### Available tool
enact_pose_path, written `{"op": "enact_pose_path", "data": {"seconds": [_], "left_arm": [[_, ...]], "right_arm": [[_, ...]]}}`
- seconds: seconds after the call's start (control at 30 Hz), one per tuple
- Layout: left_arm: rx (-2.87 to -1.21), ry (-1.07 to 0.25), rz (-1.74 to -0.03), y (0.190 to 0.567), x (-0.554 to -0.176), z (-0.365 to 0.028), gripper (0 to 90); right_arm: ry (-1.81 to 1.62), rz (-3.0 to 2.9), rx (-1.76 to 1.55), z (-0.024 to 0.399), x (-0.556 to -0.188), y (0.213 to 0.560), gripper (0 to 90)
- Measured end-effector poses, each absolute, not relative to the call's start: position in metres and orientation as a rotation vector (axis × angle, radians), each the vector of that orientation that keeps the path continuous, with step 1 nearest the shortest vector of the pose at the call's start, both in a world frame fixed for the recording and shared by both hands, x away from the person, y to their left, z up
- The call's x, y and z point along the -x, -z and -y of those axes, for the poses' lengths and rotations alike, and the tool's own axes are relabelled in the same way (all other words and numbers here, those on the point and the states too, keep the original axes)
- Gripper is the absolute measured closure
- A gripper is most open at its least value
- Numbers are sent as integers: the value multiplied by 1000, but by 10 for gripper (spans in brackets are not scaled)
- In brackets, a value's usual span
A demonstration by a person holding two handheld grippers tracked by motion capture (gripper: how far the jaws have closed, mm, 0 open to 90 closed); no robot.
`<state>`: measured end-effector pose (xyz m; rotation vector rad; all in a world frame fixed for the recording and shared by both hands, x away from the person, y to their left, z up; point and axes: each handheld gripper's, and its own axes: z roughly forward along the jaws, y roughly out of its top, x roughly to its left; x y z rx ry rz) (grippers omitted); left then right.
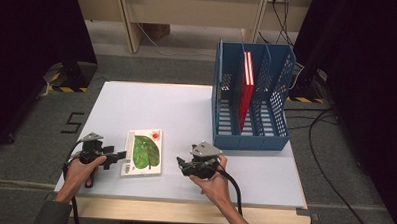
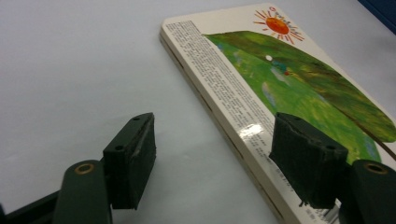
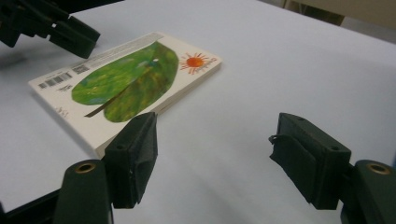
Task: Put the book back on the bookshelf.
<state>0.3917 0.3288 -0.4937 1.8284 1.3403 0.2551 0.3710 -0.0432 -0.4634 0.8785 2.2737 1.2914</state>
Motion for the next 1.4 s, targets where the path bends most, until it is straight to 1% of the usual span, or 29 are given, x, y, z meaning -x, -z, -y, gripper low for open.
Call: {"op": "enact_pose_path", "data": {"seconds": [0.1, 0.23, 0.4, 0.5, 0.67, 0.77, 0.9, 1.0, 1.07, 1.17, 1.37, 1.4], "left_arm": [[-1835, -207, -1328, 493, -390, -324, 336], [-1856, -196, -1314, 494, -389, -318, 366], [-1866, -142, -1292, 493, -387, -312, 408], [-1878, -166, -1308, 492, -385, -308, 405], [-1893, -150, -1335, 489, -381, -303, 407], [-1905, -125, -1320, 489, -376, -294, 413], [-1965, -47, -1239, 488, -369, -278, 438], [-2002, -23, -1187, 487, -366, -269, 428], [-1991, 5, -1187, 487, -368, -271, 424], [-1924, 78, -1216, 490, -370, -277, 429], [-1925, 69, -1228, 490, -370, -276, 440], [-1926, 61, -1229, 490, -370, -276, 460]], "right_arm": [[-1286, -2302, -866, 36, -368, 468, 310], [-1301, -2333, -870, 31, -367, 473, 310], [-1295, -2348, -867, 26, -367, 475, 310], [-1319, -2364, -890, 24, -367, 477, 310], [-1308, -2381, -910, 22, -368, 481, 310], [-1299, -2386, -913, 22, -370, 484, 310], [-1310, -2393, -940, 22, -373, 485, 316], [-1300, -2402, -958, 22, -374, 487, 316], [-1297, -2401, -973, 22, -376, 488, 315], [-1327, -2404, -1032, 21, -385, 491, 314], [-1325, -2461, -1119, 11, -401, 499, 309], [-1334, -2455, -1135, 9, -401, 499, 332]]}}
